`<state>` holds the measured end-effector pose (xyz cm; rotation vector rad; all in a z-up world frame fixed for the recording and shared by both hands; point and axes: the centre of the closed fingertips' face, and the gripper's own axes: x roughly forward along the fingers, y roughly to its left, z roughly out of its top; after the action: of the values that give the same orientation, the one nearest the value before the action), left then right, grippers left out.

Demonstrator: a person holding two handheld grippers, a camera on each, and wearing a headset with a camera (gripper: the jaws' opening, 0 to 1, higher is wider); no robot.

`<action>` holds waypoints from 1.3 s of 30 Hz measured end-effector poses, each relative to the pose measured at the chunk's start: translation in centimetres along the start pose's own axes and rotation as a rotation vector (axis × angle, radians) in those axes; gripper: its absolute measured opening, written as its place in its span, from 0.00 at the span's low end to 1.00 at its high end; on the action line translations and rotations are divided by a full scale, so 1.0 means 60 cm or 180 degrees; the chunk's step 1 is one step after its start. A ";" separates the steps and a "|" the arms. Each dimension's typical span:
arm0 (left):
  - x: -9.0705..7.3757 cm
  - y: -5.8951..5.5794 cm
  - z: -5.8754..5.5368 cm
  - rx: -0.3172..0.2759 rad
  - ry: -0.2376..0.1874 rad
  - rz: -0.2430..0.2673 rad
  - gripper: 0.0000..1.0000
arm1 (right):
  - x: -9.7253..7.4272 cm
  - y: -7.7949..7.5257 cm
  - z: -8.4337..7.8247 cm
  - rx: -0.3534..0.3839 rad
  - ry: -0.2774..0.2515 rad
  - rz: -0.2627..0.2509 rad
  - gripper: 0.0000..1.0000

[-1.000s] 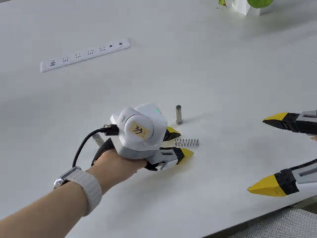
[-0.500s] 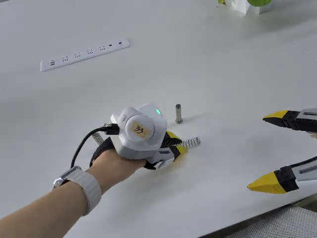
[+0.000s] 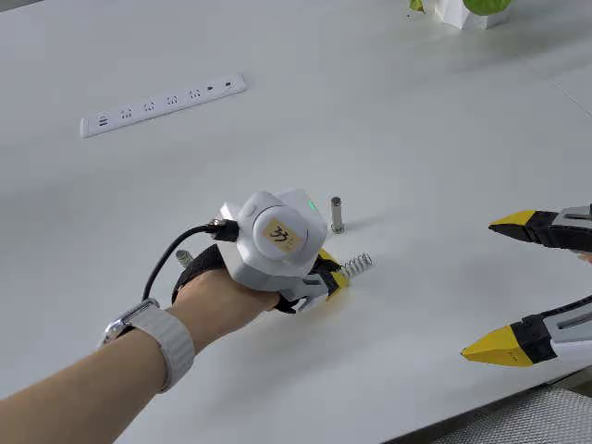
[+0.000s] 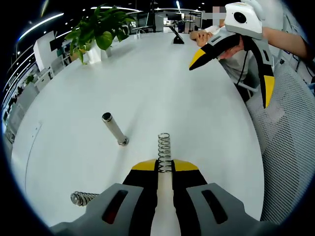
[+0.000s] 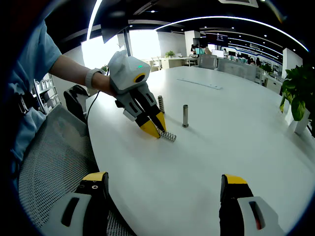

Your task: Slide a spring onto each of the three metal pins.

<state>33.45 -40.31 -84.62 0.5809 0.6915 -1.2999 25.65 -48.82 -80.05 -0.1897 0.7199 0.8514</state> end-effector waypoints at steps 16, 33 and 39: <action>-0.032 0.001 0.001 -0.0122 -0.0127 0.0077 0.07 | 0.003 0.010 0.006 -0.0050 0.0029 0.0063 0.93; -0.093 0.000 -0.029 -0.0473 -0.0351 0.0259 0.07 | 0.016 0.028 0.018 -0.0156 0.0064 0.0172 0.92; -0.112 0.003 -0.040 -0.0572 -0.0406 0.0348 0.07 | 0.023 0.033 0.027 -0.0214 0.0084 0.0219 0.91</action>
<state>32.45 -34.08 -81.23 0.3812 0.6540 -1.1490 25.60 -45.96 -79.49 -0.2377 0.7264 0.9408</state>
